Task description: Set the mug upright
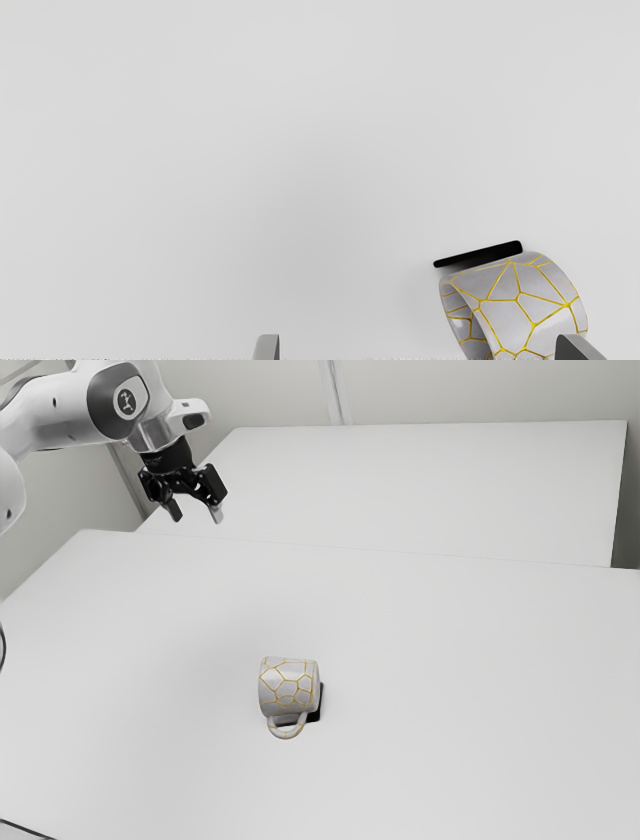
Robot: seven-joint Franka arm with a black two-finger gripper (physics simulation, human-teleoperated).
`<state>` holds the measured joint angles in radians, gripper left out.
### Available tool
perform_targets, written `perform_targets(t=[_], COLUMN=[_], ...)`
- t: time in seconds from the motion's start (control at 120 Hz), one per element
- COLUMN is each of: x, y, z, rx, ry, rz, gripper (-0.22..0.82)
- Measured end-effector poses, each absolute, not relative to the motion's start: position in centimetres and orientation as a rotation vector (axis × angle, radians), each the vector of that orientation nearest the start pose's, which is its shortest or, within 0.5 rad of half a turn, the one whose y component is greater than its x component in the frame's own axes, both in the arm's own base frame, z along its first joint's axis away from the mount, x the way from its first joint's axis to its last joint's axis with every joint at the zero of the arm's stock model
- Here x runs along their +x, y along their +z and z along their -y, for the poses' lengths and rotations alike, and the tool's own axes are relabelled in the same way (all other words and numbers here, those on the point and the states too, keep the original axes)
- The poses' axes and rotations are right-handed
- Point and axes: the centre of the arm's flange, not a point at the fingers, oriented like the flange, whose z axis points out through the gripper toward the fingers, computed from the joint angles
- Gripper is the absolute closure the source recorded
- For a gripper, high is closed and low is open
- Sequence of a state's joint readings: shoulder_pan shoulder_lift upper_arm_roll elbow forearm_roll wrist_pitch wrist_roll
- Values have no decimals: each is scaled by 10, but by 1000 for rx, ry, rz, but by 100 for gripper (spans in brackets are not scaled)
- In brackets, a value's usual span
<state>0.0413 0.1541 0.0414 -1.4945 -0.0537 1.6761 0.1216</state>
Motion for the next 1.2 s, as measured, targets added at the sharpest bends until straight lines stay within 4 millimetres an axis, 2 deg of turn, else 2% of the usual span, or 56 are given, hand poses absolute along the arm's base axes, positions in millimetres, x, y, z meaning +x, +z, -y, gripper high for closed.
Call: perform_targets(t=[0.167, 0.267, 0.4, 0.5, 0.667, 0.858, 0.925, 1.033, 1.2], x=[608, 600, 571, 540, 504, 470, 468, 476, 464], y=[582, 583, 561, 545, 496, 419, 402, 374, 333], z=[-43, -43, -35, -30, -16, -5, -8, -19, -23], rx=[-3185, -3196, -3303, -3438, -3611, -3782, -3816, -3870, -3978], ry=[-48, -21, 94, 151, 196, 193, 146, 48, -79], rz=[-50, -44, -13, 41, 148, 322, 349, 403, 499], gripper=[0, 0, 0, 0, 0, 0, 0, 0, 0])
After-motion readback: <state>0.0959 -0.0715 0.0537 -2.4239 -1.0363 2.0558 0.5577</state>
